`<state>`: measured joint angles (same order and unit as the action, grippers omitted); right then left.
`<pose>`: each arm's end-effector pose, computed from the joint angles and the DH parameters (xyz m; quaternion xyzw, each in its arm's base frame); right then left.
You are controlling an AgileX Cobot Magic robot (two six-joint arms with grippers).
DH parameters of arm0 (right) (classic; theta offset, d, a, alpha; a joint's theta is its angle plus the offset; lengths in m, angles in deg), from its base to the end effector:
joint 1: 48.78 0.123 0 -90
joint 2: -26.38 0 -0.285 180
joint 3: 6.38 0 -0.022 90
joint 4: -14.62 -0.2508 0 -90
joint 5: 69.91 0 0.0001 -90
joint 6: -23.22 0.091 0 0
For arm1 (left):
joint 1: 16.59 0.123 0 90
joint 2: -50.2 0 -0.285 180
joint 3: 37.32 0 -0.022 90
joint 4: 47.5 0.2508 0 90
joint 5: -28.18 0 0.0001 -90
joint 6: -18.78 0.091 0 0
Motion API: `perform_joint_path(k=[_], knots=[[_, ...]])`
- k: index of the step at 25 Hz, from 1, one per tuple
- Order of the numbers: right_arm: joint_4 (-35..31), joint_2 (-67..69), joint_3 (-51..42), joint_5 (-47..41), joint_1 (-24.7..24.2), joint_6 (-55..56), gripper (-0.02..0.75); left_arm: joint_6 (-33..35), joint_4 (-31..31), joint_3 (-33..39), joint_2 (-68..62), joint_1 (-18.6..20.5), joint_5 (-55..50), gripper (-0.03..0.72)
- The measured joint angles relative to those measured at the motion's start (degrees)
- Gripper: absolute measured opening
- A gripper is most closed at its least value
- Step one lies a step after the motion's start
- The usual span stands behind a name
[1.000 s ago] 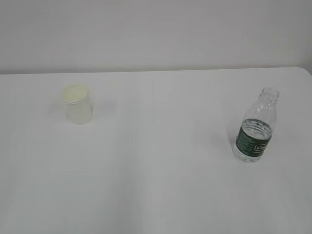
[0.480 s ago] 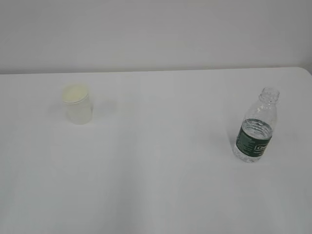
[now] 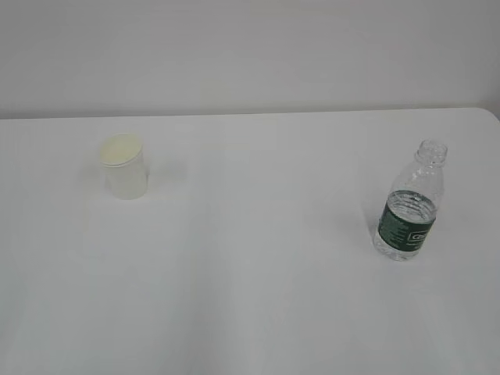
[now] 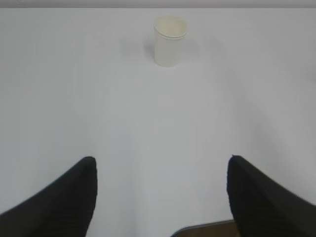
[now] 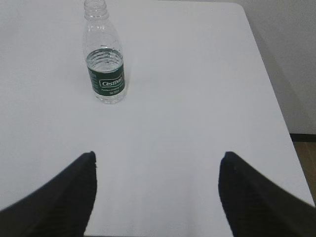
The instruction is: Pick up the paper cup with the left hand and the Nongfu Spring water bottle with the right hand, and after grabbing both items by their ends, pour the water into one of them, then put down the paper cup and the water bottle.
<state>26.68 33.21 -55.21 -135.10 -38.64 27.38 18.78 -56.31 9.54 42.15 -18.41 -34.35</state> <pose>-0.0080 -0.0190 0.2713 -0.0364 0.8642 -0.0428 0.5000 -0.0098 -0.0121 0.2838 0.0186 0.8519 -0.0848 0.5164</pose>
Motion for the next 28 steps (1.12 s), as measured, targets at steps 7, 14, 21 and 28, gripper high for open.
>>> perform_joint_path(k=[7,14,21,28], knots=[[0.0,0.0,0.0,0.6,0.0,-2.3,0.573,0.0,0.0,0.0,0.0,0.0,0.0,0.587],[-0.3,0.0,0.6,0.7,0.0,-2.8,0.573,0.0,-0.1,0.0,0.0,0.0,0.0,0.587],[-0.4,0.0,1.3,2.8,0.0,-2.9,0.573,0.0,-0.1,-0.1,0.0,0.0,0.5,0.587],[-0.4,0.0,1.9,6.0,0.0,-3.0,0.573,0.0,-1.7,-0.6,0.0,0.0,10.3,0.585]])
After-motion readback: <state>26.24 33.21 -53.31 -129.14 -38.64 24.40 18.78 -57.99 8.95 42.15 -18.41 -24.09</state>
